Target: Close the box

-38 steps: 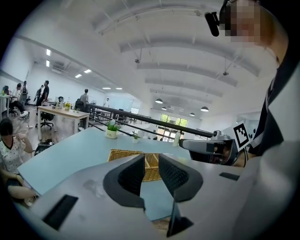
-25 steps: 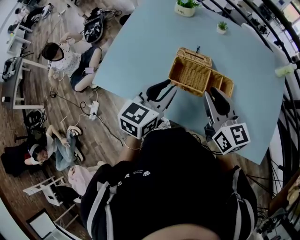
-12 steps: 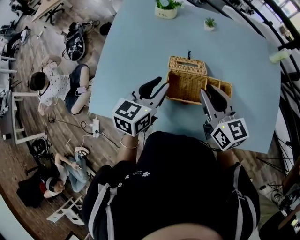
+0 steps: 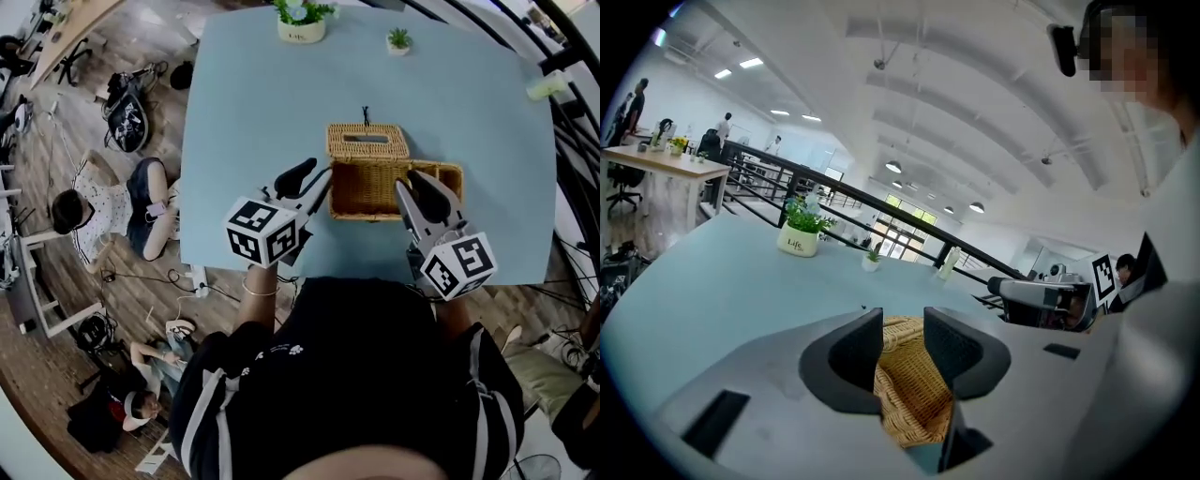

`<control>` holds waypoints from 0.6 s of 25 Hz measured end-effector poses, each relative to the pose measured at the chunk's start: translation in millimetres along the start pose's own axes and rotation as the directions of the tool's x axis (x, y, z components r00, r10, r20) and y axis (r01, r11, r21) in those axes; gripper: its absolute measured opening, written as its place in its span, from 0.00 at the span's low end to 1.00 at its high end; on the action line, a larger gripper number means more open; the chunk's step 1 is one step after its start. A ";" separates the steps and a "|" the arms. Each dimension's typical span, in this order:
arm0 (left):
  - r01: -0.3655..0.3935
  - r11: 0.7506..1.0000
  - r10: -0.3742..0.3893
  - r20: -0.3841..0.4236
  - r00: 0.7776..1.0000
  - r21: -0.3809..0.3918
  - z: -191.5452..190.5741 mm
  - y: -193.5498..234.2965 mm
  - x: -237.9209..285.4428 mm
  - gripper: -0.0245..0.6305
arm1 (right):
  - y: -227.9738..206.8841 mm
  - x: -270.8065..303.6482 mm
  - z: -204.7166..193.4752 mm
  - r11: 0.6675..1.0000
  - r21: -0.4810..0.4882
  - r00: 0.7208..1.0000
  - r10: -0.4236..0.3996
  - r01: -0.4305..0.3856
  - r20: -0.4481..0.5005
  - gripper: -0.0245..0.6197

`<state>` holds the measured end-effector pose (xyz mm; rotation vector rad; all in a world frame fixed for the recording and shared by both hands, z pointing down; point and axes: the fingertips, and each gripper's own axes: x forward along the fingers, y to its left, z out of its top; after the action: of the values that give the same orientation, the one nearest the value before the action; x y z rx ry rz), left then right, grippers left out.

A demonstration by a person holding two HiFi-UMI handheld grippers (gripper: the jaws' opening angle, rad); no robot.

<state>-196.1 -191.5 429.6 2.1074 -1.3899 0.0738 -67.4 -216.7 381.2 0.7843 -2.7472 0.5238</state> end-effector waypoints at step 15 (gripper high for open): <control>0.067 0.972 -0.097 -0.124 0.988 -0.227 -24.5 55.8 45.0 0.27 | -22.1 14.4 -6.7 0.990 0.054 0.992 -0.125 0.127 -0.032 0.20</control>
<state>-216.7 -230.6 491.1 1.9342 -1.1732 0.0240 -66.4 -238.2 397.9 0.9491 -2.6457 0.5833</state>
